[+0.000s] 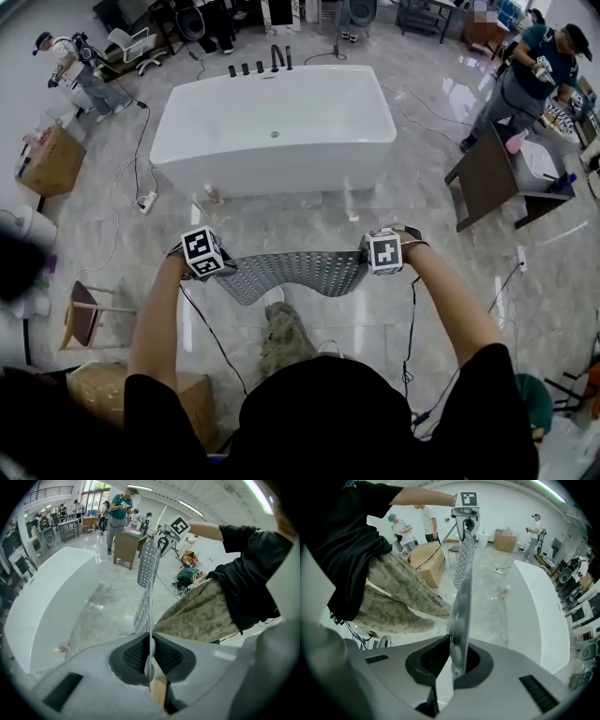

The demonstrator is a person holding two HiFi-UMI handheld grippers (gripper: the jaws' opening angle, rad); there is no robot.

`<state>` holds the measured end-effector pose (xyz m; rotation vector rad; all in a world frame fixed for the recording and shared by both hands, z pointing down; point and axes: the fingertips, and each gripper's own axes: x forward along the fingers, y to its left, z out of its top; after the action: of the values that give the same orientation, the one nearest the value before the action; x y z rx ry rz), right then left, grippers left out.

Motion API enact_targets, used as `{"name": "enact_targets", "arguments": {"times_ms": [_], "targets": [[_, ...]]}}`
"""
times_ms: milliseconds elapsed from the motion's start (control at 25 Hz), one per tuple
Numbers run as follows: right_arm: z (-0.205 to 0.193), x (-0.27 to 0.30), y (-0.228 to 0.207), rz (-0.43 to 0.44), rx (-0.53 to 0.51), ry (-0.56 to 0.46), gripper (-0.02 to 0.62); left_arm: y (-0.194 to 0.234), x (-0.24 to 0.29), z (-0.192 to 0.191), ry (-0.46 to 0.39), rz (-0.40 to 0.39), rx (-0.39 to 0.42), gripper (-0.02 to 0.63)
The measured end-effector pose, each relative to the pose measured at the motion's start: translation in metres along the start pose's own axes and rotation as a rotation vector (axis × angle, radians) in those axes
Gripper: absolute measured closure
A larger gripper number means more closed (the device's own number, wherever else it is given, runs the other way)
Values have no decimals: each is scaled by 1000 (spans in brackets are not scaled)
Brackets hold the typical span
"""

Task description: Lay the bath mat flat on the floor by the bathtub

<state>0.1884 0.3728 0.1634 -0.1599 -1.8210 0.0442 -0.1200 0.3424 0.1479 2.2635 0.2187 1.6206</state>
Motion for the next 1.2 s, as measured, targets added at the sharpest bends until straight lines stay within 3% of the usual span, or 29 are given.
{"name": "enact_targets", "arguments": {"times_ms": [360, 720, 1200], "targets": [[10, 3, -71, 29, 42, 28, 572, 90, -12, -2, -18, -37, 64, 580], [36, 9, -143, 64, 95, 52, 572, 177, -31, -20, 33, -61, 149, 580], [76, 32, -221, 59, 168, 85, 572, 258, -39, -59, -6, -104, 183, 580]]}}
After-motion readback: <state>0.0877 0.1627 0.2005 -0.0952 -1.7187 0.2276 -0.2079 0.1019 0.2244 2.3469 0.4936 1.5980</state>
